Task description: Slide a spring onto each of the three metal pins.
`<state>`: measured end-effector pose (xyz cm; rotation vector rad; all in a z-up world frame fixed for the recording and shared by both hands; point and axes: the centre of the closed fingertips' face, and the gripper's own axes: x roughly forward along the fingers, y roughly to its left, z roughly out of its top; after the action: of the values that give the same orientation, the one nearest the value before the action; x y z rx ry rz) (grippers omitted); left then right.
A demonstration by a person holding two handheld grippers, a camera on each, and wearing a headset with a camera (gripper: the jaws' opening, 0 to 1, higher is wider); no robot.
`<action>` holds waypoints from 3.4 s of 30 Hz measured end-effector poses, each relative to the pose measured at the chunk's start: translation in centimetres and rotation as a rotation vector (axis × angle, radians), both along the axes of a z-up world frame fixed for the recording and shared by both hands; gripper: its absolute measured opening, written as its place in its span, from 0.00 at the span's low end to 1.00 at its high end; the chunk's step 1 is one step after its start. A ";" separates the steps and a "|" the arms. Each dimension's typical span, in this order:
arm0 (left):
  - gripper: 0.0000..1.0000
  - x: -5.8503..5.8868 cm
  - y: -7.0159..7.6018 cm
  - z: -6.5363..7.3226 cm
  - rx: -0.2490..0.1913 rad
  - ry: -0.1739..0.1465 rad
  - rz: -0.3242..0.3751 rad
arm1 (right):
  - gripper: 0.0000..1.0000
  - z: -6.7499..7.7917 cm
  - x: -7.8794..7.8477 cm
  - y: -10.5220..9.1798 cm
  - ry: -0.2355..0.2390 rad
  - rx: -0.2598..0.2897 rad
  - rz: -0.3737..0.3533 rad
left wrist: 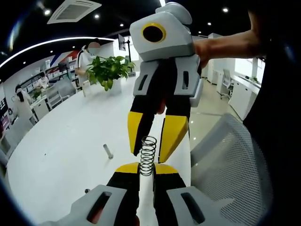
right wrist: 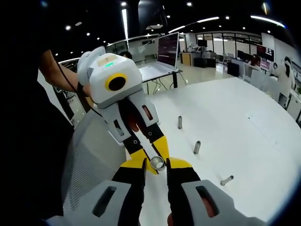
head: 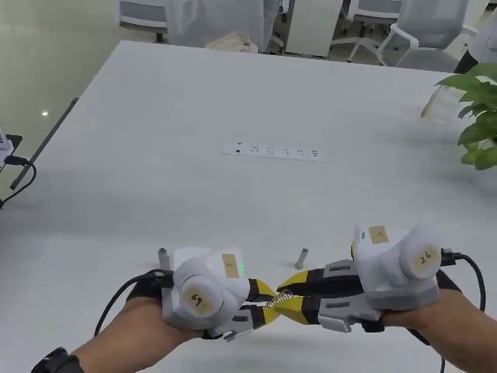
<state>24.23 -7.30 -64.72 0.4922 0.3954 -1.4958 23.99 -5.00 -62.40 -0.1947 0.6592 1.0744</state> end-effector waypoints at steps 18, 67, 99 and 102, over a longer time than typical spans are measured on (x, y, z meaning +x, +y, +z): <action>0.02 -0.4 -0.1 -0.2 0.007 0.005 -0.018 | 0.20 -0.6 -0.3 -0.9 -0.040 -0.173 0.161; 0.03 -1.1 -0.4 -1.0 0.032 0.028 -0.044 | 0.09 -2.3 -1.2 -0.4 -0.059 -0.316 0.338; 0.15 0.1 3.2 -2.4 0.068 0.075 0.045 | 0.09 -3.3 -0.6 -2.8 -0.041 -0.321 0.255; 0.15 0.5 3.8 -2.4 0.066 0.075 0.066 | 0.09 -3.5 -0.4 -3.3 -0.034 -0.329 0.243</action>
<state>24.77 -3.49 -67.13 0.4718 0.5169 -1.4442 23.58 -8.30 -65.85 -0.5884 0.7940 1.1864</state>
